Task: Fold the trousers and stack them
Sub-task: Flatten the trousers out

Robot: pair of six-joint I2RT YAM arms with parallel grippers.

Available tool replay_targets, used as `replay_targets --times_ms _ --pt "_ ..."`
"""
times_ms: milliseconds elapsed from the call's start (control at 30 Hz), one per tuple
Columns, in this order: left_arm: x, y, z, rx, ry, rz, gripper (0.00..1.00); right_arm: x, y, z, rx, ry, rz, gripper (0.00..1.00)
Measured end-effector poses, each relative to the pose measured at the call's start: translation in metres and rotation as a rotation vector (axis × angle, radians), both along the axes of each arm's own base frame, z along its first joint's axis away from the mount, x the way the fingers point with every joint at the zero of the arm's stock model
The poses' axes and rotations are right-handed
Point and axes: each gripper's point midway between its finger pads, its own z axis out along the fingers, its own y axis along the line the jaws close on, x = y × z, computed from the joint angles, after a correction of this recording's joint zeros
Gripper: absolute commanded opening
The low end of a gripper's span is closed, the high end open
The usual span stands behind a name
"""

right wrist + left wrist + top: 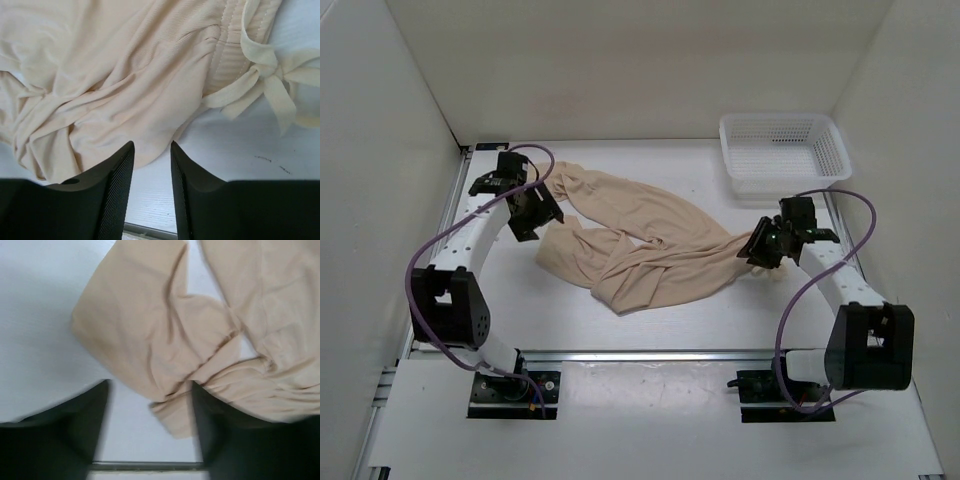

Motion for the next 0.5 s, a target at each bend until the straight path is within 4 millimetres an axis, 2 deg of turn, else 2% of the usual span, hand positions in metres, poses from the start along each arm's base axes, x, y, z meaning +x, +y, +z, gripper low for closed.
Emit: replay_targets --times_ms 67,133,233,367,500 --pt "-0.010 0.000 -0.020 0.001 0.057 -0.001 1.00 -0.004 -0.002 0.008 -0.007 -0.032 -0.005 0.41" --pt "-0.024 0.000 -0.045 -0.002 0.132 -0.002 1.00 -0.014 -0.003 0.006 -0.011 -0.037 -0.008 0.41" --pt "-0.043 0.000 -0.079 0.000 0.243 -0.007 1.00 -0.033 -0.004 -0.013 -0.015 0.017 -0.008 0.41" --pt "-0.054 -0.001 -0.098 -0.003 0.303 -0.010 1.00 -0.055 0.000 -0.035 0.004 0.096 0.006 0.41" --pt "-0.058 -0.001 -0.109 -0.004 0.314 -0.007 1.00 -0.054 0.005 -0.044 0.028 0.126 0.017 0.41"
